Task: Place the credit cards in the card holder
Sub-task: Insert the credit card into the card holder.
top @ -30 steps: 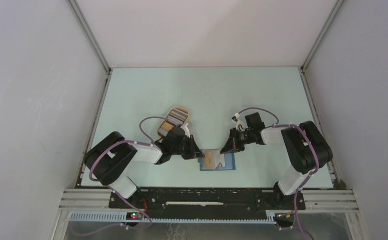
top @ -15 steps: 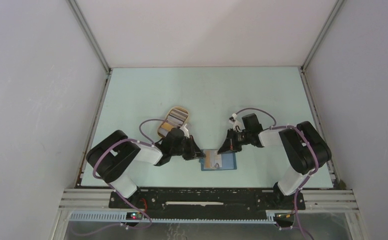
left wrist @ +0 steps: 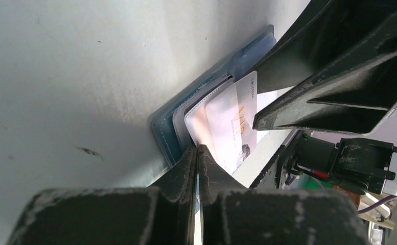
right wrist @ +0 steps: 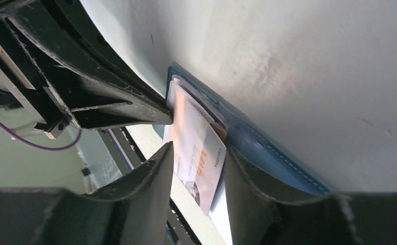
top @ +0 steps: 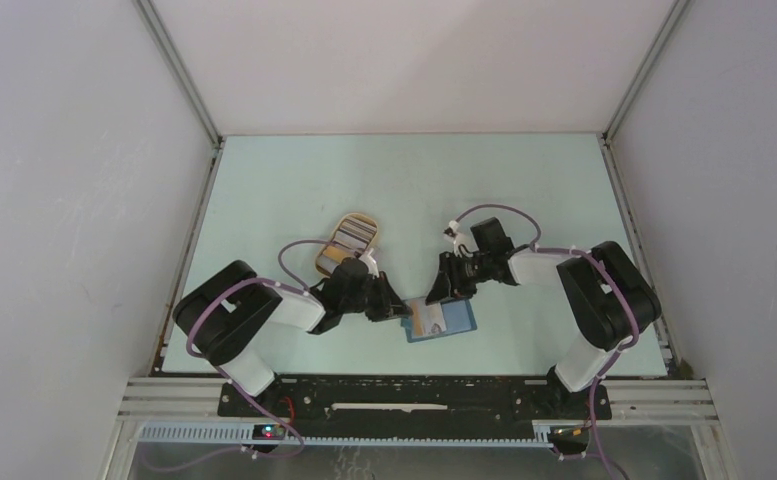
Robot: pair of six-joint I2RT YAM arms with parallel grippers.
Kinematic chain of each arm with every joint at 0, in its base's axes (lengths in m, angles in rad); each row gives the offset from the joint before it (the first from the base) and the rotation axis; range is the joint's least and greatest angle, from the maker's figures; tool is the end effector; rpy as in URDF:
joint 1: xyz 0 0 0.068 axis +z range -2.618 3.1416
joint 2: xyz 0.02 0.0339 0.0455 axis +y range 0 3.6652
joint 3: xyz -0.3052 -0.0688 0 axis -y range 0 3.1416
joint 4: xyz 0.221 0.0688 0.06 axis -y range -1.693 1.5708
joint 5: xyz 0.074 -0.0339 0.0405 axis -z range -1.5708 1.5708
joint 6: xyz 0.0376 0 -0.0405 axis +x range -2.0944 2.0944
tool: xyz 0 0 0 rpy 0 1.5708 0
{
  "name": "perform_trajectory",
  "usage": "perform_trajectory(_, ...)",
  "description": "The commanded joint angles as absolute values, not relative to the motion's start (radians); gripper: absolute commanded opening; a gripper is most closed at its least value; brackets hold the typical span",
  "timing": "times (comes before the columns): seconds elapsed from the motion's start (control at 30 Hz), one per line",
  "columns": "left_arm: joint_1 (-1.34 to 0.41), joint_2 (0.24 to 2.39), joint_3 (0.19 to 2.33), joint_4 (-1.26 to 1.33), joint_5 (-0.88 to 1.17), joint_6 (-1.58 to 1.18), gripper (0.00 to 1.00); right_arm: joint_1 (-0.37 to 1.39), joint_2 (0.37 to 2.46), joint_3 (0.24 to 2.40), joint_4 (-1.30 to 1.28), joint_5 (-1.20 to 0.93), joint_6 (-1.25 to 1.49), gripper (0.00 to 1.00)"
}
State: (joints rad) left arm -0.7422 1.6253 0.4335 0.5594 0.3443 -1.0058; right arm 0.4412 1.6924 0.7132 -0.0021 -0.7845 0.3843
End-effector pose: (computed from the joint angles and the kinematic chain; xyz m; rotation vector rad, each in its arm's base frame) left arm 0.1848 -0.1867 0.1705 -0.1100 2.5058 -1.2502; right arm 0.2473 0.1462 0.1828 -0.4027 2.6046 1.3094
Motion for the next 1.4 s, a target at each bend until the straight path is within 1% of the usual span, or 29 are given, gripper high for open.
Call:
perform_trajectory(0.0, -0.753, 1.623, 0.396, 0.563, 0.322, -1.004, 0.06, 0.473, 1.643, 0.801, -0.173, -0.706, 0.214, 0.54)
perform_trajectory(0.03, -0.754, 1.622, 0.394, 0.563, 0.317, -1.003, 0.06, 0.474, 1.639, 0.809, -0.192, -0.698, 0.187, 0.58)
perform_trajectory(0.07, -0.753, 1.621, 0.392, 0.562, 0.314, -1.002, 0.05, 0.475, 1.636, 0.817, -0.209, -0.689, 0.170, 0.60)
perform_trajectory(0.2, -0.753, 1.627, 0.391, 0.562, 0.309, -1.002, 0.04, 0.477, 1.621, 0.846, -0.267, -0.655, 0.103, 0.63)
perform_trajectory(0.3, -0.753, 1.627, 0.389, 0.564, 0.305, -1.002, 0.03, 0.474, 1.600, 0.876, -0.312, -0.626, 0.041, 0.61)
perform_trajectory(0.37, -0.752, 1.623, 0.387, 0.564, 0.304, -1.001, 0.02, 0.484, 1.581, 0.908, -0.372, -0.608, -0.039, 0.56)
perform_trajectory(0.4, -0.753, 1.623, 0.386, 0.564, 0.304, -1.000, 0.02, 0.486, 1.576, 0.911, -0.385, -0.611, -0.056, 0.51)
perform_trajectory(0.43, -0.753, 1.622, 0.385, 0.566, 0.305, -1.000, 0.02, 0.488, 1.575, 0.911, -0.397, -0.620, -0.063, 0.40)
perform_trajectory(0.5, -0.753, 1.622, 0.388, 0.566, 0.306, -0.998, 0.02, 0.503, 1.596, 0.926, -0.430, -0.602, -0.067, 0.09)
perform_trajectory(0.53, -0.752, 1.624, 0.389, 0.566, 0.309, -0.997, 0.02, 0.507, 1.614, 0.940, -0.447, -0.599, -0.065, 0.02)
perform_trajectory(0.57, -0.753, 1.624, 0.391, 0.567, 0.310, -0.997, 0.02, 0.511, 1.631, 0.954, -0.469, -0.597, -0.062, 0.00)
perform_trajectory(0.87, -0.752, 1.625, 0.389, 0.569, 0.313, -0.997, 0.01, 0.554, 1.689, 1.007, -0.547, -0.446, -0.061, 0.00)
perform_trajectory(1.0, -0.753, 1.628, 0.388, 0.570, 0.312, -0.998, 0.01, 0.572, 1.719, 1.019, -0.577, -0.415, -0.069, 0.00)
perform_trajectory(1.13, -0.752, 1.627, 0.387, 0.569, 0.312, -0.999, 0.00, 0.586, 1.773, 1.048, -0.606, -0.431, -0.063, 0.00)
perform_trajectory(1.37, -0.754, 1.637, 0.385, 0.588, 0.321, -1.005, 0.00, 0.597, 1.810, 1.075, -0.601, -0.541, -0.037, 0.00)
